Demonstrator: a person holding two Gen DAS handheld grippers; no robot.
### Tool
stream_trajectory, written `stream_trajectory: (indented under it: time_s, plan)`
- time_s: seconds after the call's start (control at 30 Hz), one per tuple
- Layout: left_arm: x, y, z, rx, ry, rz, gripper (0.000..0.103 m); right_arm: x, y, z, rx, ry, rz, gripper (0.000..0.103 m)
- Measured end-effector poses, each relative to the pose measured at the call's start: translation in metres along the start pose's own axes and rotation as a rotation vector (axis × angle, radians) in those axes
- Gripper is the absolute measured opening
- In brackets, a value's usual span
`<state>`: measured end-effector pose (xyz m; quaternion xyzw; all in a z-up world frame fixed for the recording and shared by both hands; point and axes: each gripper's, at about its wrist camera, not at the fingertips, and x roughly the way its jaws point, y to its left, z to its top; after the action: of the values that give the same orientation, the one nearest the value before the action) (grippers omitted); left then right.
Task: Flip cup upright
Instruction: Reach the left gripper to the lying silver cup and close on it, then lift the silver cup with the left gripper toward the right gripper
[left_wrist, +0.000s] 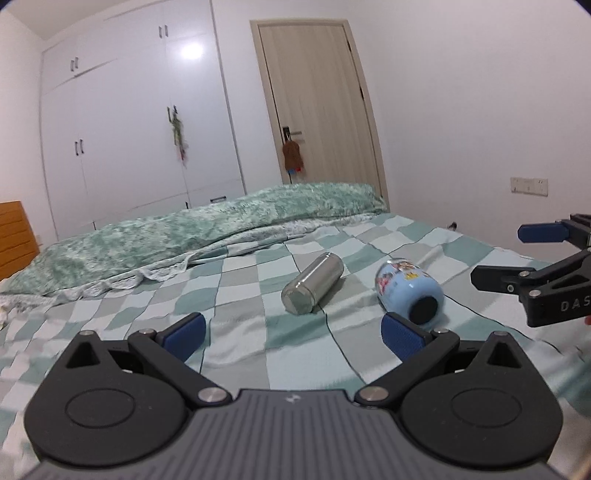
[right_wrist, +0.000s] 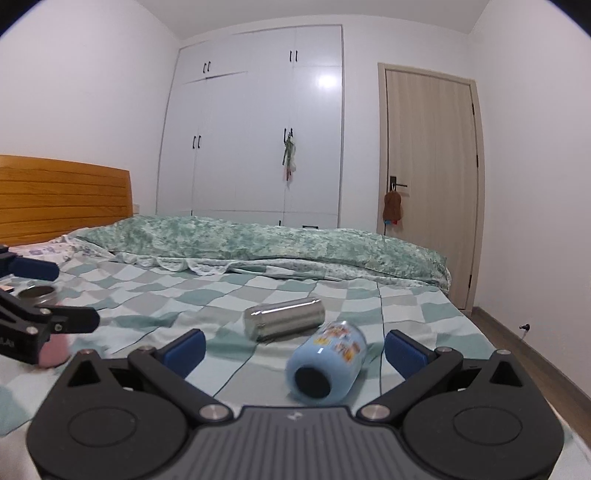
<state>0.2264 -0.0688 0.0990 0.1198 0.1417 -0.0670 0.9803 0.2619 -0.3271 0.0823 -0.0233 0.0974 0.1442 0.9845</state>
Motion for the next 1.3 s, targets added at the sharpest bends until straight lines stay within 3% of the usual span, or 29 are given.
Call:
stream_trajectory:
  time_s: [0.13, 0.4, 0.63, 0.9, 1.0, 1.03, 1.3]
  plan:
    - [0.067, -0.005, 0.027, 0.051, 0.066, -0.004, 0.103, 0.056, -0.023, 0.019, 0.024, 0.045, 0.018, 0.103]
    - [0.19, -0.017, 0.05, 0.127, 0.18, -0.017, 0.103, 0.171, -0.081, 0.038, 0.159, 0.153, 0.054, 0.103]
    - [0.293, -0.026, 0.046, 0.172, 0.322, -0.039, 0.103, 0.266, -0.121, 0.034, 0.203, 0.299, 0.107, 0.103]
    - [0.389, -0.03, 0.031, 0.174, 0.452, -0.063, 0.103, 0.333, -0.146, 0.019, 0.217, 0.426, 0.177, 0.103]
    - [0.411, -0.03, 0.023, 0.159, 0.507, -0.101, 0.072, 0.347, -0.149, 0.009, 0.235, 0.455, 0.204, 0.103]
    - [0.412, -0.028, 0.024, 0.137, 0.496, -0.101, 0.068, 0.35, -0.149, 0.007, 0.239, 0.462, 0.21, 0.103]
    - [0.384, -0.033, 0.032, 0.159, 0.488, -0.101, 0.065, 0.335, -0.14, 0.016, 0.219, 0.466, 0.214, 0.103]
